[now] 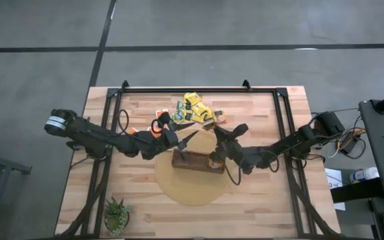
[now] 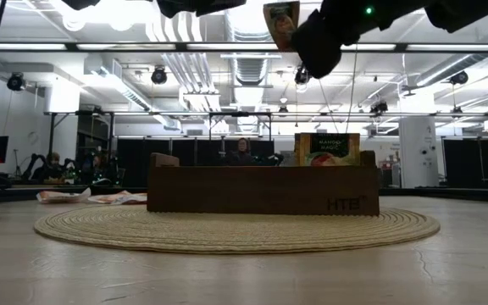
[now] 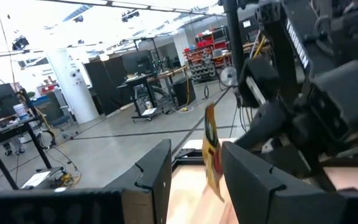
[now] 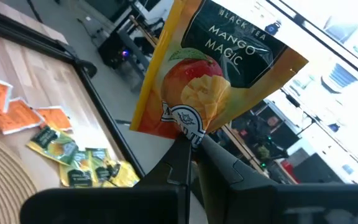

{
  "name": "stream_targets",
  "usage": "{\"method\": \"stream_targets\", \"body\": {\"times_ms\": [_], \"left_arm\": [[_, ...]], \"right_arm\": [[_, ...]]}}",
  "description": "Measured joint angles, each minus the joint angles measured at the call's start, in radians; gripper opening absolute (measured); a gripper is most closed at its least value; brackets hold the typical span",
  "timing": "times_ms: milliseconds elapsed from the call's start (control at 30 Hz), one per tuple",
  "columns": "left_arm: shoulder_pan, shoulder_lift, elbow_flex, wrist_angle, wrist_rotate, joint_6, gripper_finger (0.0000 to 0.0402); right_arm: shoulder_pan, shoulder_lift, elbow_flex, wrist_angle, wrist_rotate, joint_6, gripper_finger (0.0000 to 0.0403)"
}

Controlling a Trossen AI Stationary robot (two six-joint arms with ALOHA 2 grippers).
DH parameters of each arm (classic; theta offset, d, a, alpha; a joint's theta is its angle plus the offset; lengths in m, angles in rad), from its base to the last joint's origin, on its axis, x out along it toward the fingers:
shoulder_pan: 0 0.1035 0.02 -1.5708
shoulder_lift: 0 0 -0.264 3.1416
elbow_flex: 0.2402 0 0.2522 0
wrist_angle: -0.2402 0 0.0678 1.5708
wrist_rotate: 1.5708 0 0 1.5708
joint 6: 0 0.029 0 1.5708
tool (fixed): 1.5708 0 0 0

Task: Pick & Place Tea
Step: Put the orange and green tea bag into the wooden organizer

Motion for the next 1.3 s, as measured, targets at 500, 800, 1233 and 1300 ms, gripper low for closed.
{"method": "stream_targets", "body": {"times_ms": [500,800,1233,1300], "left_arm": [[0.029,0.111,0.083,-0.003,0.132,-0.074,0.0135],[0.035,0.144,0.144,-0.122,0.115,-0.047,0.0045],[0.034,0.142,0.154,-0.183,0.122,0.016,0.0001],[0.035,0.140,0.155,-0.228,0.105,0.055,0.0001]], "right_arm": [[0.037,0.033,0.059,0.001,-0.030,-0.009,0.0013],[0.038,0.033,0.062,-0.016,-0.026,-0.013,0.0013],[0.086,0.031,0.103,-0.045,0.035,-0.076,0.0147],[0.095,0.031,0.113,-0.044,0.056,-0.099,0.0178]]}}
